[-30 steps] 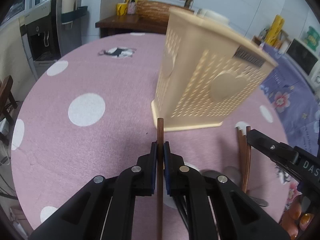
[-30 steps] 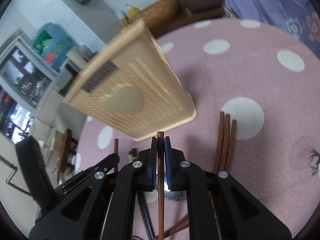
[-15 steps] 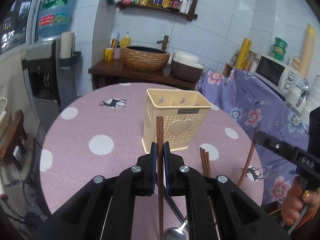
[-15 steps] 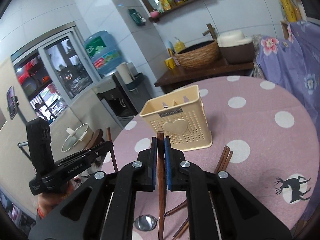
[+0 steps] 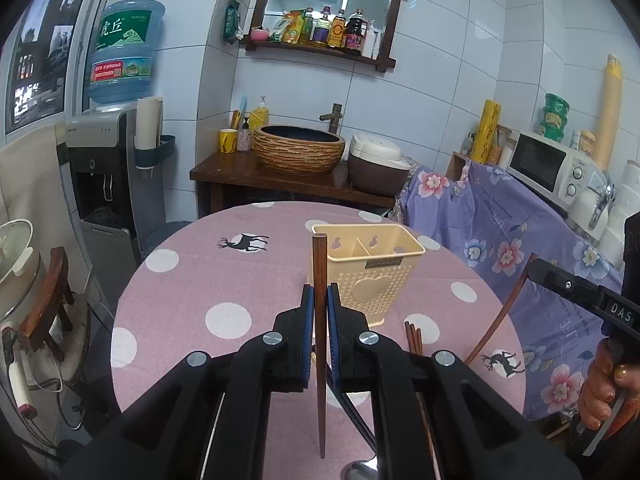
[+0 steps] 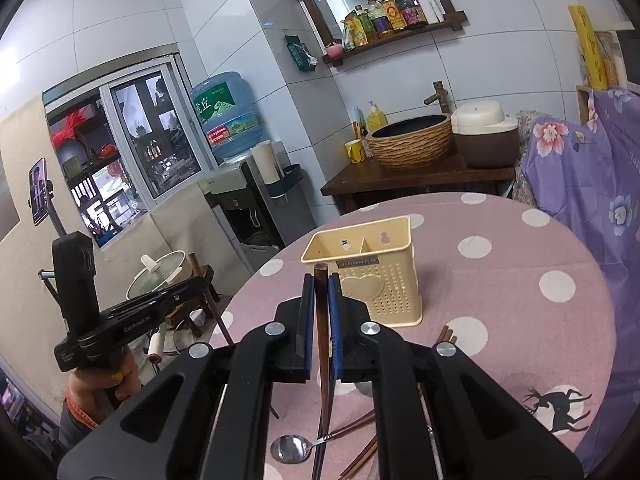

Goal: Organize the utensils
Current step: 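Lift the brown chopstick with the right gripper and drop it into the holder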

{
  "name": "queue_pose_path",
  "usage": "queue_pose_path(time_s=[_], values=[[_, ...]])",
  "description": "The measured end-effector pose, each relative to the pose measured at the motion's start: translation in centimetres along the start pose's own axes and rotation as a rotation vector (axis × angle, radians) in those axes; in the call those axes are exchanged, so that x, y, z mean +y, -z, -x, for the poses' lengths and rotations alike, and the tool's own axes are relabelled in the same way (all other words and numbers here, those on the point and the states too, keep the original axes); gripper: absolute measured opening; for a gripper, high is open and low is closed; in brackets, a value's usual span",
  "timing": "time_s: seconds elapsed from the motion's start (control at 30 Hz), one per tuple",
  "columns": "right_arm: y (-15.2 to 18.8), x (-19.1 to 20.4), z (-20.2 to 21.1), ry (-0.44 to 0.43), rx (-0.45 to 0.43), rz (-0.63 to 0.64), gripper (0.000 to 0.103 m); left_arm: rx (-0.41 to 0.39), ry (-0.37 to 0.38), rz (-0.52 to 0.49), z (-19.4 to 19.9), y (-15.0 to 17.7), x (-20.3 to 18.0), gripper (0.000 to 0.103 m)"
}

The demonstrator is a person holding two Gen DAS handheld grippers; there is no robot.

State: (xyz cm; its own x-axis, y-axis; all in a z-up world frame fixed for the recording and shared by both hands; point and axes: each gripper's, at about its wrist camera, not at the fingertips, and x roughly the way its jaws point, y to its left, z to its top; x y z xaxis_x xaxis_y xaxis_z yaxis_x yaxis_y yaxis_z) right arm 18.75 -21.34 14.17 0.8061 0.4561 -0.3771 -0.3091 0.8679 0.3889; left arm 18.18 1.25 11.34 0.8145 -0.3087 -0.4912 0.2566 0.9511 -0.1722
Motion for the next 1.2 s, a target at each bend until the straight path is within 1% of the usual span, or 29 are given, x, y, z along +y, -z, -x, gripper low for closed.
queue_pose_path(time_s=[0.13, 0.2, 0.3, 0.37, 0.47, 0.53, 0.63, 0.7, 0.77, 0.83, 1.0, 1.1, 1.2], values=[[-1.5, -0.1, -0.3, 0.001, -0.002, 0.000, 0.008, -0.011, 0.004, -0.004, 0.0, -1.4, 0.2, 0.008], [-2.7, -0.1, -0.3, 0.000, -0.010, 0.003, 0.008, -0.012, 0.021, -0.002, 0.1, -2.5, 0.3, 0.008], [-5.7, 0.2, -0.3, 0.001, -0.036, 0.018, 0.008, -0.031, 0.052, 0.009, 0.3, -5.2, 0.2, 0.008], [-8.3, 0.2, -0.2, 0.014, -0.068, 0.015, 0.008, -0.061, 0.060, 0.012, 0.6, -7.4, 0.1, 0.008], [-12.2, 0.3, -0.2, 0.046, -0.130, 0.020, 0.008, -0.136, 0.073, 0.018, 0.8, -11.5, -0.4, 0.008], [-14.5, 0.3, -0.5, 0.074, -0.170, 0.022, 0.008, -0.175, 0.068, 0.022, 0.4, -13.7, -0.7, 0.008], [-17.4, -0.3, -1.3, 0.121, -0.219, 0.008, 0.008, -0.217, 0.054, 0.029, -0.9, -16.2, -1.1, 0.008], [-18.4, -0.7, -2.2, 0.163, -0.240, 0.014, 0.008, -0.226, 0.035, 0.027, -2.4, -17.1, -1.5, 0.008], [-18.5, -1.4, -3.6, 0.193, -0.244, 0.013, 0.008, -0.223, 0.017, 0.035, -4.3, -17.1, -1.4, 0.008], [-17.9, -2.2, -5.3, 0.207, -0.223, 0.005, 0.008, -0.209, 0.010, 0.046, -5.9, -16.6, -1.1, 0.008], [-14.5, -4.0, -9.5, 0.227, -0.138, -0.005, 0.008, -0.142, -0.004, 0.048, -10.0, -13.9, -0.5, 0.008], [-12.7, -4.9, -11.2, 0.221, -0.092, -0.021, 0.008, -0.097, 0.001, 0.043, -11.8, -12.0, -0.3, 0.008], [-11.2, -5.3, -12.2, 0.228, -0.066, -0.021, 0.008, -0.067, -0.007, 0.035, -13.0, -10.9, 0.1, 0.008]])
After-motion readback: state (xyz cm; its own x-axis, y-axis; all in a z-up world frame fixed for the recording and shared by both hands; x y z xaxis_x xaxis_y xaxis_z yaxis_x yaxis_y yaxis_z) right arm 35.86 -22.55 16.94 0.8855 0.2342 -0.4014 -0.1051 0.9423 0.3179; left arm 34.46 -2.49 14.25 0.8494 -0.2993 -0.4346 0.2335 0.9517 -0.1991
